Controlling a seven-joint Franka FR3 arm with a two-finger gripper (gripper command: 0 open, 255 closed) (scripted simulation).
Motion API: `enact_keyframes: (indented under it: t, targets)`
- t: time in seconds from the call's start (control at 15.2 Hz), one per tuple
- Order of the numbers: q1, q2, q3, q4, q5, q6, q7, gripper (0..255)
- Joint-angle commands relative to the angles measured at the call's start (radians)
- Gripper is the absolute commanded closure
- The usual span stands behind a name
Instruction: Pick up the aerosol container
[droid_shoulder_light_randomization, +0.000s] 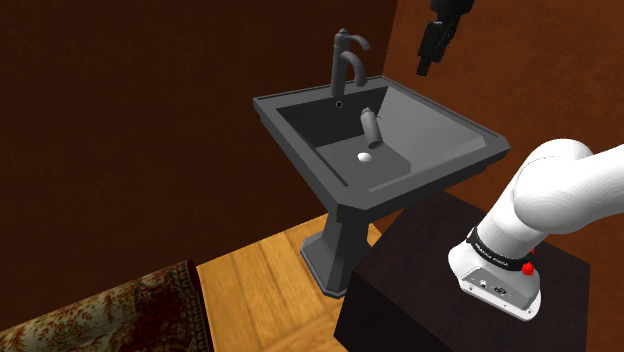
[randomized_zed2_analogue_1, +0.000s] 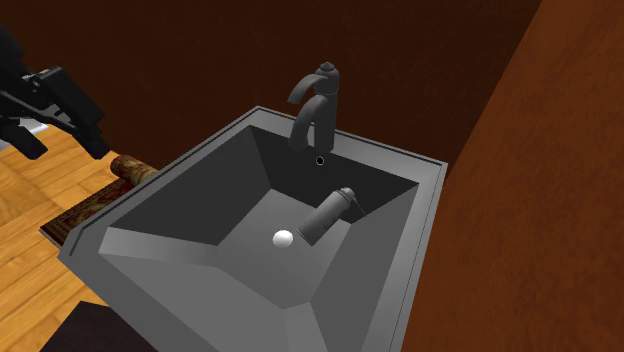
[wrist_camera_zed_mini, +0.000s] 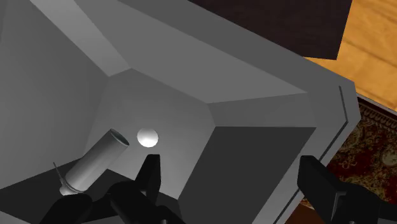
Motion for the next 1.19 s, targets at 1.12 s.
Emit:
enact_keyframes:
  t: [1.12]
  targets:
    - [-0.140, 0.380, -0.064, -0.140, -0.093, 0.616, 0.207, 0]
